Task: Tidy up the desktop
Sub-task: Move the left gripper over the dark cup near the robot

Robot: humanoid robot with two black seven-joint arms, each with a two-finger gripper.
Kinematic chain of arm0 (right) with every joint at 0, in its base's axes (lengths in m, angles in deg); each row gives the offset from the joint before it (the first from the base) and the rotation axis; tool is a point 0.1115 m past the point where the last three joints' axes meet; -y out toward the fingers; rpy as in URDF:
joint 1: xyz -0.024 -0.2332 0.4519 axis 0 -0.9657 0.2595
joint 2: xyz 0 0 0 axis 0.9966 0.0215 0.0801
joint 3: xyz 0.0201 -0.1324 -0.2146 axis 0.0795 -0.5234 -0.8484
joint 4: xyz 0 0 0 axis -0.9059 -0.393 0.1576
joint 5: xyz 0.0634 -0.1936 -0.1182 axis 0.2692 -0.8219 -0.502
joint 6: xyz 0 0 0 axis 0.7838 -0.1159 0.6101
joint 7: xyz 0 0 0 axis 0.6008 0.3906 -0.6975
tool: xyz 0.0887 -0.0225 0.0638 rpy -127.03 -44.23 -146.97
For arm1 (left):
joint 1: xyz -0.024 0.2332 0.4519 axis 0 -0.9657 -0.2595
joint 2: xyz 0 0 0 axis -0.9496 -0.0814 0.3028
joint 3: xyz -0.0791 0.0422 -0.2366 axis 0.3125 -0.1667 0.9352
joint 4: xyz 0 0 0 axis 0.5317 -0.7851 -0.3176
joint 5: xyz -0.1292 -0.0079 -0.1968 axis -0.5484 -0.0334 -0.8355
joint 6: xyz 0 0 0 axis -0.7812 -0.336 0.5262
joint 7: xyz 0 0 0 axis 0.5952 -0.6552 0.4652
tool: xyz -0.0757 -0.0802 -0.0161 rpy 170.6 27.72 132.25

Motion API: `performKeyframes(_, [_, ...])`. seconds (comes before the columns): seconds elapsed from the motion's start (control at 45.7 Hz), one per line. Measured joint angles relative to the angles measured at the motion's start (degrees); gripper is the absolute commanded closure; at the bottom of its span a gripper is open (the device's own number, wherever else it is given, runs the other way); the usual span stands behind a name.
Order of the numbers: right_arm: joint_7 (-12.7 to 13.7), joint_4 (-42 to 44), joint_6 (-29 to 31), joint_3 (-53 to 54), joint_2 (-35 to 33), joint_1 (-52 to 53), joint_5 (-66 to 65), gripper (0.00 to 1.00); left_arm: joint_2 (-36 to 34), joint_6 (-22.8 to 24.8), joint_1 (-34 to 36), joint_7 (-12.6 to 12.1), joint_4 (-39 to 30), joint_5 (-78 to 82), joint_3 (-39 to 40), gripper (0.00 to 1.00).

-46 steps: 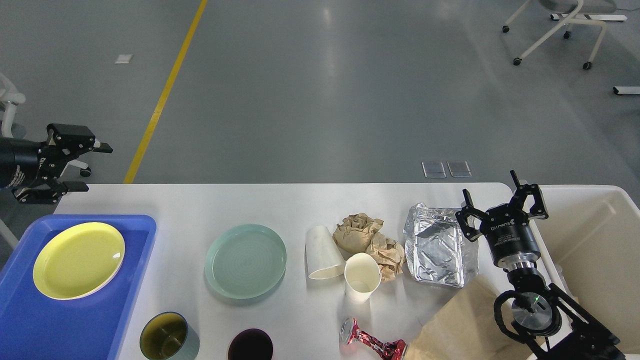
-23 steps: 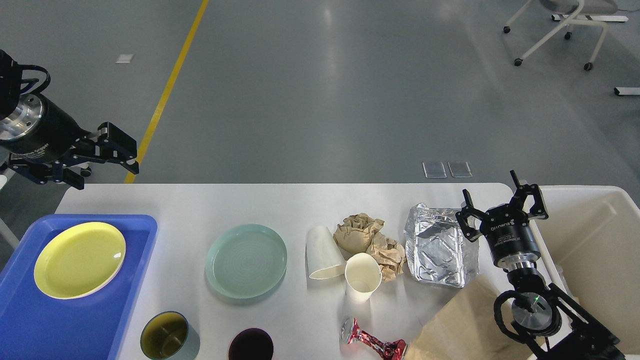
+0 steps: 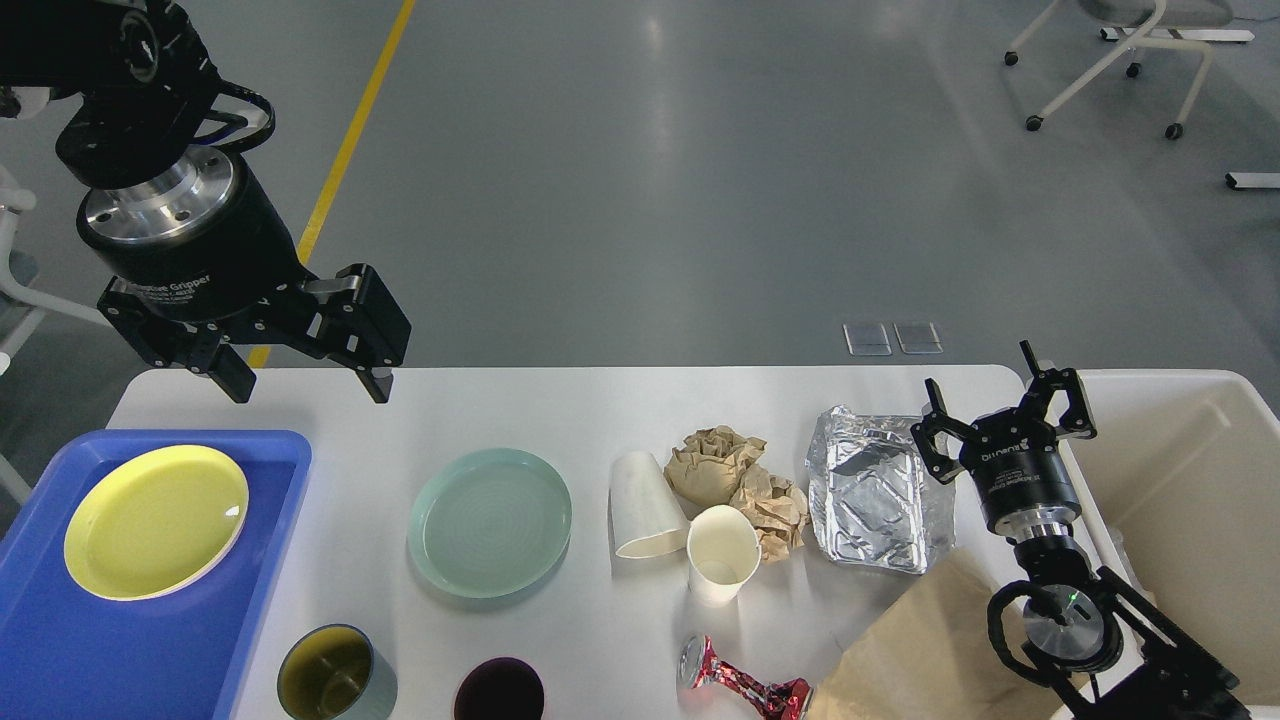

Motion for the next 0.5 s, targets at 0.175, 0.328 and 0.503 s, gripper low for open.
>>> performKeyframes(0.175, [0.0, 0.05, 0.0, 0.0, 0.0, -0.05, -0.01, 0.0, 4.59, 0.07, 7.89, -0.5, -6.89, -7.43, -2.09, 0.04])
performKeyframes(0.328, [0.0, 0.05, 0.0, 0.0, 0.0, -0.06, -0.01, 0.0, 6.75, 0.06, 9.8, -2.97, -9.57, -12.25, -4.33, 0.03])
performKeyframes(0.503, [0.0, 0.03, 0.0, 0.0, 0.0, -0.03, -0.01, 0.0, 6.93, -0.52, 9.35, -10.37, -9.71, -14.63, -4.94, 0.03])
